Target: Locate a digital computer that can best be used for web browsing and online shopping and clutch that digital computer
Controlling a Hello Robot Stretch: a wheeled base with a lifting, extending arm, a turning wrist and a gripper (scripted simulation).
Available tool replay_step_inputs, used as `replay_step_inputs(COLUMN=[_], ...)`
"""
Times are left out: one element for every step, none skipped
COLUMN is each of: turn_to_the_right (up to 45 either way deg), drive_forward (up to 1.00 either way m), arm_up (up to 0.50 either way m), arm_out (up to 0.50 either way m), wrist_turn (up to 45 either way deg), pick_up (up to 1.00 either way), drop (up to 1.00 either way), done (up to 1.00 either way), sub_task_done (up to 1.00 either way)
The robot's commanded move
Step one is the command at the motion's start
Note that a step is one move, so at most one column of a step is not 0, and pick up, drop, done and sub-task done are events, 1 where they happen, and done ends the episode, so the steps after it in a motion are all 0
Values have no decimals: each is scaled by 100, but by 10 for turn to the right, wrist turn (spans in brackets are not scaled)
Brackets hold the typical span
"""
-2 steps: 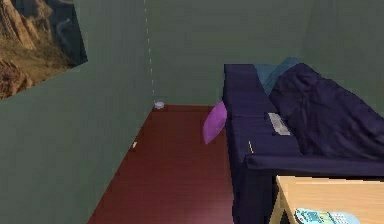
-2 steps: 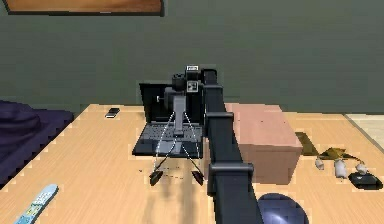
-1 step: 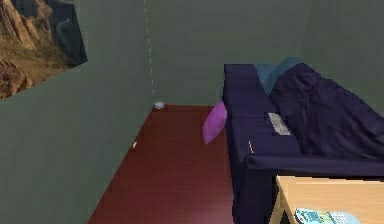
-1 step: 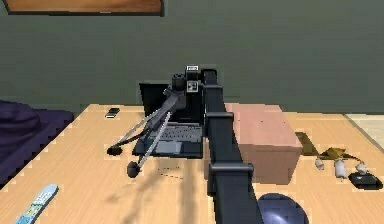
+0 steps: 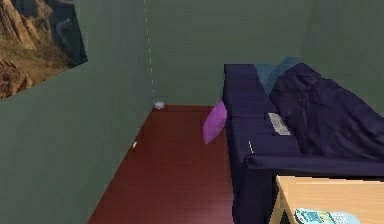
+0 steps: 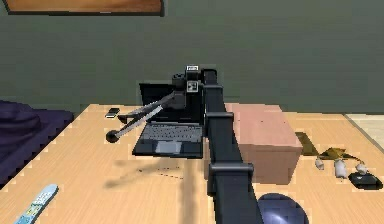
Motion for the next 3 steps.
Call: replay_step_inputs(turn_to_the_right=[0,0,0], drive_forward=[0,0,0], arm_up=[0,0,0], arm_out=[0,0,0], wrist_turn=[450,450,90], pick_up=[0,0,0], drop=[0,0,0], done=[0,0,0], sub_task_done=[0,0,0])
